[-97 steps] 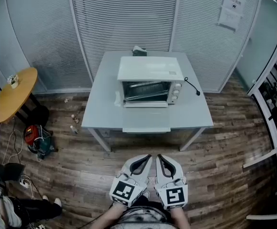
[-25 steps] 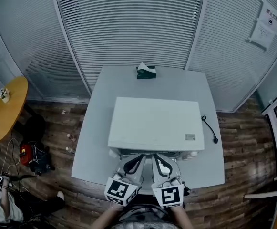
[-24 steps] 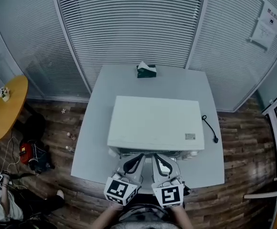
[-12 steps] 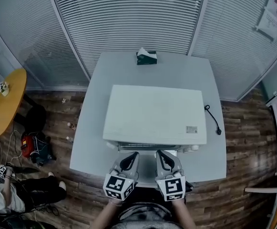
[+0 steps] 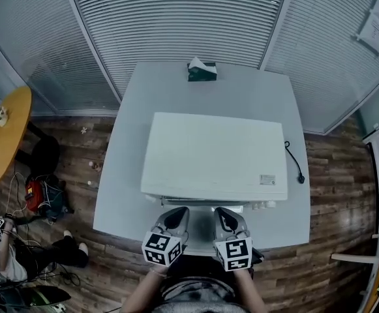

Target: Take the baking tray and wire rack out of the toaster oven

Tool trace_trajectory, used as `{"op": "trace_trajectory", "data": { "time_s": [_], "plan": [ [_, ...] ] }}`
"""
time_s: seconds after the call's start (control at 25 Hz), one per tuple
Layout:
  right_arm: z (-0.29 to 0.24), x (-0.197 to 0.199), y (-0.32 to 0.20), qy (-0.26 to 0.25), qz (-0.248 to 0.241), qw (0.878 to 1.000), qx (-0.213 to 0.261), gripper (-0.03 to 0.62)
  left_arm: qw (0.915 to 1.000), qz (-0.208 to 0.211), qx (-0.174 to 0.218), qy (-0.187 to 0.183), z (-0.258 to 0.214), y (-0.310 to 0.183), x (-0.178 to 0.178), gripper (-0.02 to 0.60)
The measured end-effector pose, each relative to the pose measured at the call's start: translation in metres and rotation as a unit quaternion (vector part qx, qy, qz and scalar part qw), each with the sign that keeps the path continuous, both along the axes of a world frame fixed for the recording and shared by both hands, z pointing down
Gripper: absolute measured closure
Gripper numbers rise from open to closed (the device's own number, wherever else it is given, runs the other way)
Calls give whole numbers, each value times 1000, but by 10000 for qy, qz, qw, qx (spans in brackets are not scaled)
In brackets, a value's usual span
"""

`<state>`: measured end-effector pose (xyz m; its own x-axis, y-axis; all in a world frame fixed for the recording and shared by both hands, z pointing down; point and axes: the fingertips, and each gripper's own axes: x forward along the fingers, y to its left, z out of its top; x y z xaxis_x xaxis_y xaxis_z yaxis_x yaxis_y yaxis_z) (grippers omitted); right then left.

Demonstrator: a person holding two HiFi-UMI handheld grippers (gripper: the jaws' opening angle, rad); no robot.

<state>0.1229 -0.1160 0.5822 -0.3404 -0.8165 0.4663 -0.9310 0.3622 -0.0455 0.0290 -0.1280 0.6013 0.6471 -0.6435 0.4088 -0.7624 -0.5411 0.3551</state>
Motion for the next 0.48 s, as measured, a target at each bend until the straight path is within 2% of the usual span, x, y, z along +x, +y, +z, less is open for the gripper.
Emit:
{"op": "trace_trajectory", "data": {
  "time_s": [0.24, 0.32, 0.4, 0.44, 0.48],
  "plan": [
    [19, -4, -3, -7, 8, 9995, -329, 589, 9994, 106, -274, -175, 25, -3, -5, 578],
    [25, -4, -4, 17, 48, 9991, -417, 589, 9988, 32, -481, -109, 34, -3, -8, 578],
    [32, -3, -3, -107, 100, 9979, -627, 589, 9942, -201, -1000, 334, 46, -2, -12, 578],
    [37, -4, -2, -272, 119, 9964, -790, 589, 9875, -359, -1352, 725, 53, 0, -13, 578],
    [43, -5, -1, -498, 137, 9939, -977, 586, 9772, -513, -1709, 1151, 59, 2, -13, 561]
  ]
}}
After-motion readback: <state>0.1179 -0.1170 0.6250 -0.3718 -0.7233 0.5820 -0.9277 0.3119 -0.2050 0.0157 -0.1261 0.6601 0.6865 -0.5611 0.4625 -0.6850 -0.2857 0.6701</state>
